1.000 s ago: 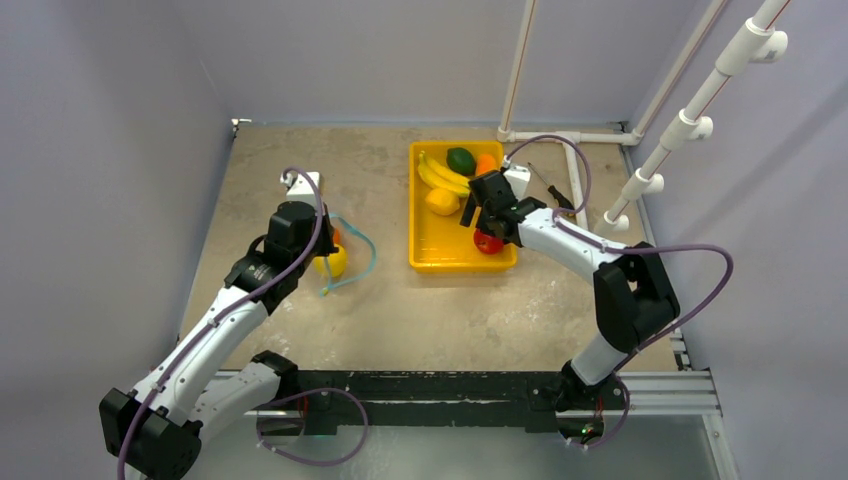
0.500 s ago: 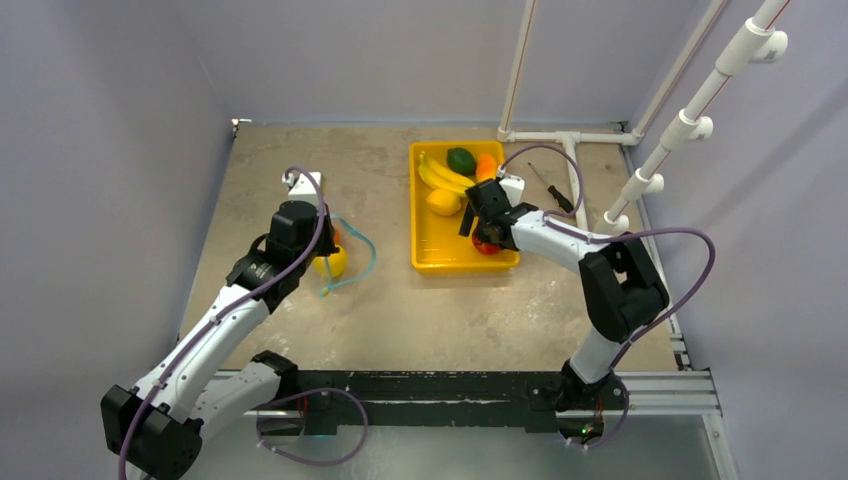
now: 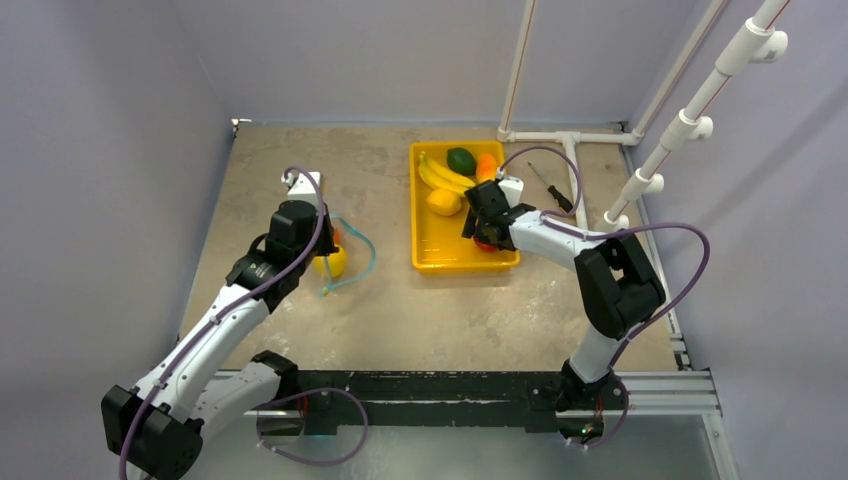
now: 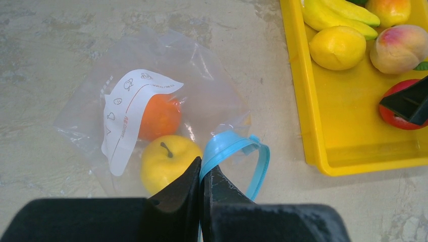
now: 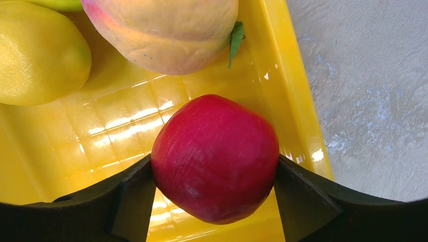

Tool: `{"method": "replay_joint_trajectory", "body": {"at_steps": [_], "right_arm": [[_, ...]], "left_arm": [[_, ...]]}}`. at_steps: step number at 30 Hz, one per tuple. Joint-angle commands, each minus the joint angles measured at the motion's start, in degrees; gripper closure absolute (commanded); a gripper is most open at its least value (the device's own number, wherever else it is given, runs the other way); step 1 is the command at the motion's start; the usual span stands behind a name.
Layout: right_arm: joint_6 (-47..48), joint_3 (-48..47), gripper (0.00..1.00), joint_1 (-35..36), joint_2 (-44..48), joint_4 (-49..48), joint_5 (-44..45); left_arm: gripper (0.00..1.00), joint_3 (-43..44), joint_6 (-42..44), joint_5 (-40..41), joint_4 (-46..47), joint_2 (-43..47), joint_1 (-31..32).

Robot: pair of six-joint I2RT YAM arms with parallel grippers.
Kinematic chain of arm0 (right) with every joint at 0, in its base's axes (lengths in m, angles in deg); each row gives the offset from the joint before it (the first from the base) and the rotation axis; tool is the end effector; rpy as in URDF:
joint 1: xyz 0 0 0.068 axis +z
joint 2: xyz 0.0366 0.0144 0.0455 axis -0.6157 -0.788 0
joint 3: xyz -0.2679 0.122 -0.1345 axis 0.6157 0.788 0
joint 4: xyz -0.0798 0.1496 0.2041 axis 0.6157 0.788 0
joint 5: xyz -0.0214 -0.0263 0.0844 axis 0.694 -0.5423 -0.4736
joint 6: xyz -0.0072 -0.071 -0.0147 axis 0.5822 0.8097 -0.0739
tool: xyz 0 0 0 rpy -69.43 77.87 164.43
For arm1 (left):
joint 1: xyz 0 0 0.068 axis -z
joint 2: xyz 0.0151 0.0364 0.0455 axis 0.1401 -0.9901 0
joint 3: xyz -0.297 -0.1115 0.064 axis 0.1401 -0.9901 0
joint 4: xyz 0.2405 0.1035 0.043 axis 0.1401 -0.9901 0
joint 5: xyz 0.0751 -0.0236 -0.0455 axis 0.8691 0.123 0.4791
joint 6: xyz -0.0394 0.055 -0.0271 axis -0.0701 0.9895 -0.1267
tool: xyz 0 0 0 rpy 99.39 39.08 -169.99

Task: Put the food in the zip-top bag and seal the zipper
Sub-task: Pick up the fake fruit from the bin.

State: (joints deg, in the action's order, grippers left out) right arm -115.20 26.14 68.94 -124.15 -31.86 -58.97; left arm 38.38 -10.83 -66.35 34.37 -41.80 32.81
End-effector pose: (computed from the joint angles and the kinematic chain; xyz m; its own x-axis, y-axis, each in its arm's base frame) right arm 0.3360 0.1701 0.2182 -0.7013 0.2819 -0.6547 0.2937 0.9512 0.0950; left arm 0.1891 -0.0695 0.3285 -0.4998 -0.1571 -0.8517 0.0151 0.9817 -0.1899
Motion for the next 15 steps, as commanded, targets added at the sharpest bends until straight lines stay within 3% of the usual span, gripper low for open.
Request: {"method": "replay_joint_trajectory", "body": {"at_steps": [1, 9, 15], "right_arm": [[0.8, -1.7, 0.40, -0.4, 1.5, -1.3, 1.7], [3.1, -4.8, 0.56, -0.3, 6.1, -0.9, 1.5], [5.5, -6.3, 0.61, 0.4, 10.5, -1.9, -2.5]], "left_arm": [[1.00, 0.9, 0.8, -0.2, 2.3, 0.4, -0.5], [1.00, 0.9, 0.8, -0.3, 2.3, 0.6, -0.6], [1.00, 0.8, 0.8, -0.7, 2.4, 0.6, -0.7]]}}
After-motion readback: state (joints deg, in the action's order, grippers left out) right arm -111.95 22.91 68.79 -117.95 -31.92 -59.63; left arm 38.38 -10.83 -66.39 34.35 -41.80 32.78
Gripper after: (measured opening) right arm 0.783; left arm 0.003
